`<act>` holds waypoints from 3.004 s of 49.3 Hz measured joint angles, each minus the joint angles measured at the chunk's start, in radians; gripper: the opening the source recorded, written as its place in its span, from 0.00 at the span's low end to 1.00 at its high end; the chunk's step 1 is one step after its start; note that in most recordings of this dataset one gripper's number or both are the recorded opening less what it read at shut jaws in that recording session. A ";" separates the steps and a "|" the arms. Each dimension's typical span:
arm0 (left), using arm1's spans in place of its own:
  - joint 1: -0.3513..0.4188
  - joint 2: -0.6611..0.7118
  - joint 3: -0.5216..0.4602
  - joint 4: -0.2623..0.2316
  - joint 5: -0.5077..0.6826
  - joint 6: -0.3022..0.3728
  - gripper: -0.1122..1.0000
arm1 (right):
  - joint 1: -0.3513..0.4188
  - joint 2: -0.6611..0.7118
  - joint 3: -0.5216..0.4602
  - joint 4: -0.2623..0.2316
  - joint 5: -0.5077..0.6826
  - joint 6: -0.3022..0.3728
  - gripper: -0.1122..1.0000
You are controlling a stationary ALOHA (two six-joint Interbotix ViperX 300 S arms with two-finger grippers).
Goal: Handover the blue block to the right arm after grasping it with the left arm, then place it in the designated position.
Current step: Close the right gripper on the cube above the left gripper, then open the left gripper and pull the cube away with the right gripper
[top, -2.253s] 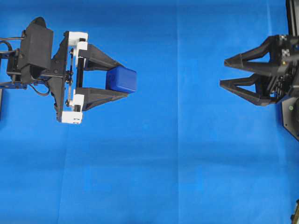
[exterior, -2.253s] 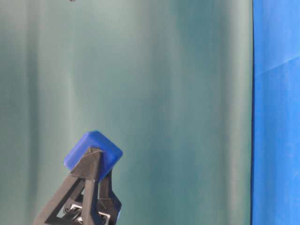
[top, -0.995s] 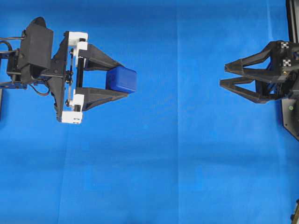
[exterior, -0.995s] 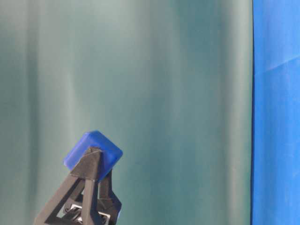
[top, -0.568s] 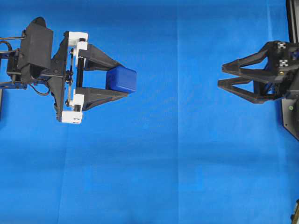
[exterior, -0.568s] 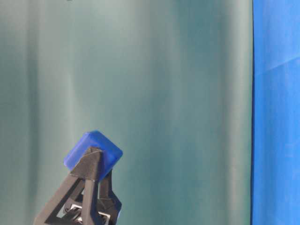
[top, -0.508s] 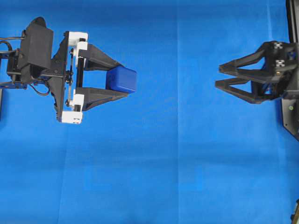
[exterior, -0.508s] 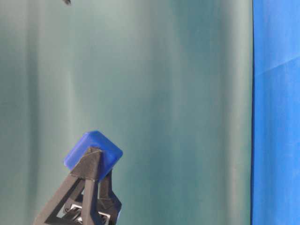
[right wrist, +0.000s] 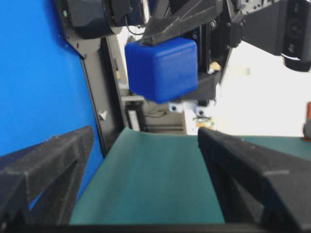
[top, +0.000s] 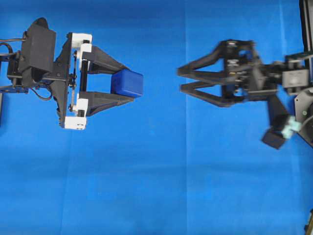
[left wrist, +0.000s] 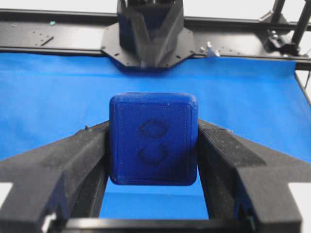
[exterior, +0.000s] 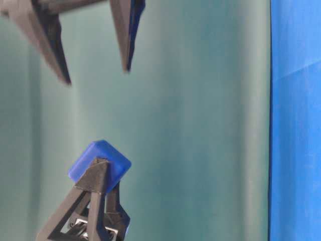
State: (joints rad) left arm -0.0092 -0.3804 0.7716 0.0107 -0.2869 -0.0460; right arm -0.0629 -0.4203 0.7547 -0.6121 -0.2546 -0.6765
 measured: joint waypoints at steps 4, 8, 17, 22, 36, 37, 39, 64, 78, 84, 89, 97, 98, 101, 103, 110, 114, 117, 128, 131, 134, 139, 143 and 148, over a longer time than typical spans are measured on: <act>0.000 0.000 -0.002 0.000 0.000 0.000 0.51 | 0.000 0.051 -0.041 0.000 0.000 0.000 0.95; -0.002 0.000 0.000 0.000 0.002 0.000 0.51 | -0.002 0.100 -0.083 0.000 0.000 -0.002 0.95; -0.002 0.000 -0.002 0.000 0.000 0.000 0.51 | 0.000 0.192 -0.167 0.000 0.000 0.000 0.95; -0.002 0.000 -0.002 0.000 0.000 0.000 0.51 | 0.000 0.229 -0.204 -0.002 -0.002 0.000 0.95; -0.002 -0.002 0.000 0.002 0.000 0.000 0.51 | 0.000 0.293 -0.278 0.000 -0.002 0.000 0.95; 0.000 -0.002 -0.002 0.000 0.000 0.000 0.51 | 0.000 0.295 -0.279 -0.002 -0.002 0.000 0.95; -0.002 -0.002 0.000 0.000 0.000 0.000 0.51 | 0.000 0.295 -0.282 -0.002 -0.002 -0.002 0.95; -0.003 -0.002 -0.002 0.000 0.000 -0.002 0.51 | 0.017 0.295 -0.285 -0.002 0.054 0.002 0.60; -0.005 -0.003 0.000 0.000 0.000 -0.003 0.51 | 0.018 0.295 -0.285 0.000 0.063 0.003 0.60; -0.003 -0.002 -0.002 0.000 0.000 -0.002 0.51 | 0.018 0.295 -0.285 0.000 0.064 0.003 0.59; 0.000 -0.003 0.000 0.000 0.000 -0.003 0.52 | 0.020 0.295 -0.285 0.000 0.064 0.005 0.59; 0.000 -0.002 0.000 0.000 0.000 -0.009 0.53 | 0.020 0.295 -0.285 0.000 0.066 0.005 0.59; 0.000 -0.002 0.000 0.000 0.000 -0.012 0.56 | 0.020 0.295 -0.285 0.000 0.064 0.005 0.59; 0.002 -0.003 -0.002 0.000 -0.002 -0.025 0.72 | 0.020 0.296 -0.284 0.000 0.066 0.005 0.59; 0.003 -0.003 0.000 0.000 -0.003 -0.025 0.81 | 0.020 0.296 -0.285 0.000 0.066 0.003 0.59; 0.008 -0.002 -0.002 0.000 -0.002 -0.025 0.94 | 0.021 0.296 -0.285 0.000 0.067 0.005 0.60; 0.012 -0.003 0.000 0.000 -0.003 -0.026 0.94 | 0.021 0.295 -0.285 0.000 0.066 0.005 0.60; 0.012 -0.002 -0.002 0.000 -0.003 -0.026 0.94 | 0.021 0.296 -0.284 0.000 0.066 0.005 0.60; 0.014 -0.002 -0.002 0.000 -0.003 -0.026 0.94 | 0.021 0.288 -0.278 0.002 0.066 0.011 0.59; 0.014 -0.003 0.000 0.000 -0.003 -0.026 0.94 | 0.020 0.275 -0.262 0.002 0.067 0.017 0.59; 0.014 -0.003 -0.002 0.000 -0.003 -0.026 0.94 | 0.021 0.256 -0.247 0.002 0.072 0.023 0.59; 0.015 -0.005 0.000 0.000 -0.003 -0.026 0.94 | 0.020 0.219 -0.218 0.002 0.092 0.031 0.59; 0.015 -0.005 0.000 0.000 -0.003 -0.026 0.94 | 0.021 0.184 -0.190 0.002 0.117 0.031 0.59; 0.014 -0.005 0.000 0.000 -0.003 -0.026 0.94 | 0.020 0.143 -0.156 0.002 0.138 0.031 0.60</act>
State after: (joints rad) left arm 0.0046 -0.3850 0.7716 0.0107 -0.2899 -0.0721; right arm -0.0430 -0.2777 0.5983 -0.6105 -0.1166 -0.6458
